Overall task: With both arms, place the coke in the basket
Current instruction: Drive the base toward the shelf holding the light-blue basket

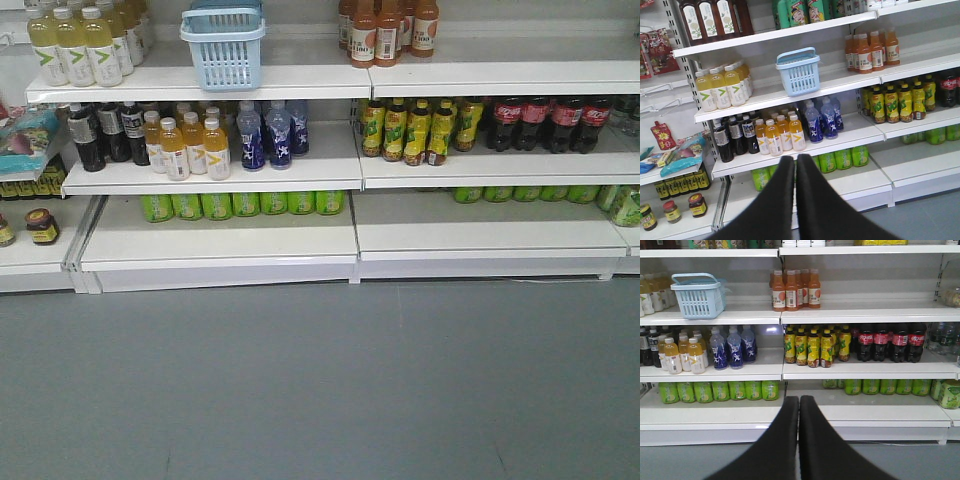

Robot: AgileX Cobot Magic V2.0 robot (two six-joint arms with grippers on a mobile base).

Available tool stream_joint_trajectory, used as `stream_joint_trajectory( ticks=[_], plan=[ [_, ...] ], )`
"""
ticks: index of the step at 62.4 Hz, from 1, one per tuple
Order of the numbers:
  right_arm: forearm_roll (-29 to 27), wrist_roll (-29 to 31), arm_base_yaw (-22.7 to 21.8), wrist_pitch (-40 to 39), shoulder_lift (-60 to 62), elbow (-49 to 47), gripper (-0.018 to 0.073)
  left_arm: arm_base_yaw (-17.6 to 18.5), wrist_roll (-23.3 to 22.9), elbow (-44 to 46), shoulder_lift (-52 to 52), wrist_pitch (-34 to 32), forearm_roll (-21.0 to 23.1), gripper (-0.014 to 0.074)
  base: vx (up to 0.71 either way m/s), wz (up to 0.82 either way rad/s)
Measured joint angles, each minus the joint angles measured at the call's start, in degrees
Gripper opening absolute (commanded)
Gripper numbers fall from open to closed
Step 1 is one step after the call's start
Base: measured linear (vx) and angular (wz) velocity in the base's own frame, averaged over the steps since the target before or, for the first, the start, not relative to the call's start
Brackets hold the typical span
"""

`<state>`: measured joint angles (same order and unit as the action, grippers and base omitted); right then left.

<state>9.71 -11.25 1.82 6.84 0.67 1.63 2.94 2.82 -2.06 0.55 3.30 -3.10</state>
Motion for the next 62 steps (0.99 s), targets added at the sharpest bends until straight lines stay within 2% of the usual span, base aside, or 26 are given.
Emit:
stream_joint_trajectory(
  ticks=[62],
  plan=[
    [0.00, 0.00, 0.00, 0.00, 0.00, 0.00, -0.0010, 0.00, 0.00, 0.00, 0.00, 0.00, 0.00, -0.0006, 0.08, 0.01]
  ],
)
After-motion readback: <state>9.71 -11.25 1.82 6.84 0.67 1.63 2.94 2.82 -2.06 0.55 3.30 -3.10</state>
